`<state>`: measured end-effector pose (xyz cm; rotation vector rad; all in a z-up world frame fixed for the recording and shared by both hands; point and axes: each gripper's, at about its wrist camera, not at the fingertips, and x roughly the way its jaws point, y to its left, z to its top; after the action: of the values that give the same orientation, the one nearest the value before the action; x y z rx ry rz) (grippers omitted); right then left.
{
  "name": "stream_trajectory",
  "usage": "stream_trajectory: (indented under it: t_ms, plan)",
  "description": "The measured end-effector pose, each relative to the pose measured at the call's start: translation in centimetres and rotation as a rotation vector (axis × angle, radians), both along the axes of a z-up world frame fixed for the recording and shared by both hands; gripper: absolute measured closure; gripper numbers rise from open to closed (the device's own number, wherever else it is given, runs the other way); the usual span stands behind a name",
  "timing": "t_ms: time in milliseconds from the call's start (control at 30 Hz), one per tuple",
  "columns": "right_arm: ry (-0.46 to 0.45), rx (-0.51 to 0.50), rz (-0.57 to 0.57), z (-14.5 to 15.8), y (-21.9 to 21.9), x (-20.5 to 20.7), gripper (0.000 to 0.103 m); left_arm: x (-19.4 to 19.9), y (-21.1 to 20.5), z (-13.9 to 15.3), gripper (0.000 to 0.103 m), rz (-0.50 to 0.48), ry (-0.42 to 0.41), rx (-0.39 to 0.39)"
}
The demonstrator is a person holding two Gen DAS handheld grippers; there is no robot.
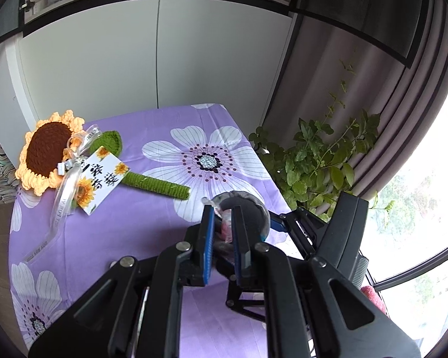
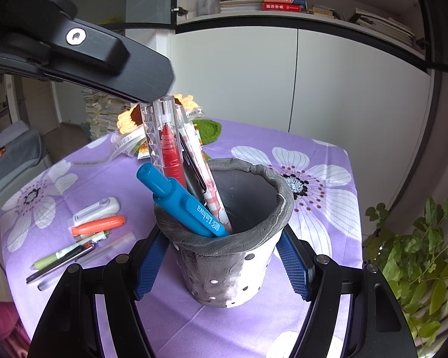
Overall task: Organize stationery
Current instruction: 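Grasp the clear white pen on the table with the left gripper, then lift the white pen and drop it into the pen holder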
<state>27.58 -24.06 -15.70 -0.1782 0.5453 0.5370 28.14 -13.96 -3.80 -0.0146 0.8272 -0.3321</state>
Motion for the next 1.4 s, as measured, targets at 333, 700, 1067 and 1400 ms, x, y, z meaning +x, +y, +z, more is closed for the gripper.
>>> stream_trajectory:
  t_ms: [333, 700, 1067, 1400]
  plan:
    - [0.000, 0.000, 0.000, 0.0, 0.0, -0.1, 0.030, -0.4, 5.1, -4.9, 0.064, 0.125, 0.105, 0.054]
    - [0.001, -0.009, -0.007, 0.1, 0.1, -0.2, 0.030, 1.6, 4.8, -11.9, 0.077, 0.108, 0.310, 0.095]
    - [0.000, -0.010, -0.008, 0.1, 0.1, -0.2, 0.030, 3.4, 4.1, -13.8, 0.077, 0.102, 0.348, 0.110]
    - [0.000, -0.010, -0.008, 0.1, 0.1, -0.2, 0.030, 3.2, 3.9, -14.0, 0.093, 0.091, 0.339, 0.133]
